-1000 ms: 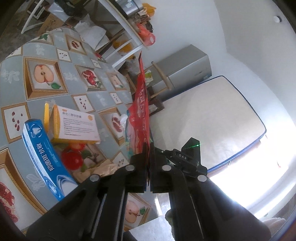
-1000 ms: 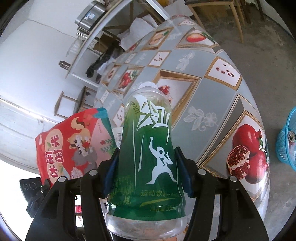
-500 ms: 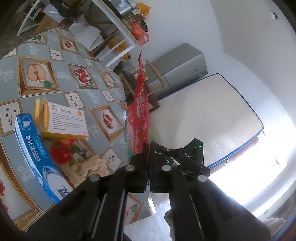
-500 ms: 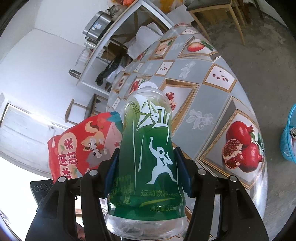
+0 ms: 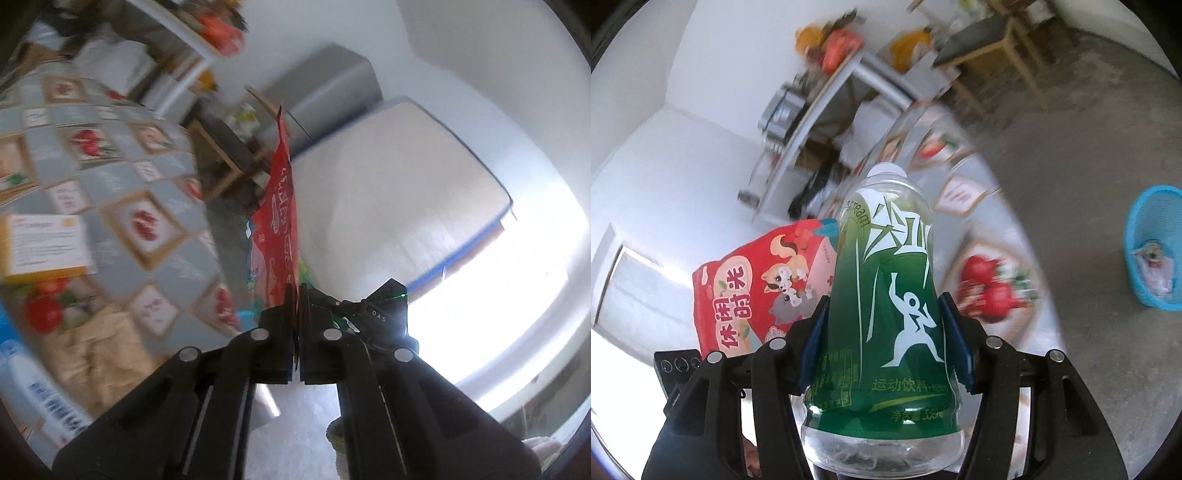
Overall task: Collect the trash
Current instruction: 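Carry the snack bag and bottle over the blue wastebasket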
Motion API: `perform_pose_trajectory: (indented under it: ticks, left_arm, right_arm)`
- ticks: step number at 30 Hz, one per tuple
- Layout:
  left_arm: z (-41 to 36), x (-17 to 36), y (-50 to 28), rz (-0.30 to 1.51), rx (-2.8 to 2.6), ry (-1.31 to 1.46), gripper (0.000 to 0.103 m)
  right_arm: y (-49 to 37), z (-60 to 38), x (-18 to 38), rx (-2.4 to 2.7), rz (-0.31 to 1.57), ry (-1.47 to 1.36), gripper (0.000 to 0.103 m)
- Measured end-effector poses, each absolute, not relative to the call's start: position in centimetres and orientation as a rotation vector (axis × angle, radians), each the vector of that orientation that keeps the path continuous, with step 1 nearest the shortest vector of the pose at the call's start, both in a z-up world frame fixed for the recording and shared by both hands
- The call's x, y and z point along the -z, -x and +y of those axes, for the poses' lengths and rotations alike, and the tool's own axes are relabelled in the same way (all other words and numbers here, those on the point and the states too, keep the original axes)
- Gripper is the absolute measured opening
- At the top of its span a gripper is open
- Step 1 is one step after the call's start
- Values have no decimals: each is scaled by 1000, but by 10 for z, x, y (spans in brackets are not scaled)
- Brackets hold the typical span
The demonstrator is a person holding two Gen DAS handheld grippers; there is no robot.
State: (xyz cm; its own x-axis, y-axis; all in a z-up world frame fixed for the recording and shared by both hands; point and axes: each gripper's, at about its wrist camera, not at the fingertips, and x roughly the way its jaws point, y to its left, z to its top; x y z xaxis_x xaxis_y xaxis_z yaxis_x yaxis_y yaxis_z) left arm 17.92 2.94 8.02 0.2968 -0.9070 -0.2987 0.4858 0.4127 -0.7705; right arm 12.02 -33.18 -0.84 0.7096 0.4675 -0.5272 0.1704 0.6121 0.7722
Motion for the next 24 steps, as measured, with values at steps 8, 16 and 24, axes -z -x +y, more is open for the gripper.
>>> perform_pose_trajectory:
  ticks: [8, 16, 24]
  left_arm:
    - [-122, -78, -190, 986, 1168, 413, 0]
    - [-255, -24, -192, 1197, 1178, 208, 0]
    - [-344, 29, -200, 1333, 1126, 69, 0]
  right_arm:
    - [-18, -438, 30, 97, 676, -1017, 57]
    - [30, -510, 112, 307, 727, -1172, 57]
    - [13, -560, 197, 389, 805, -1279, 57]
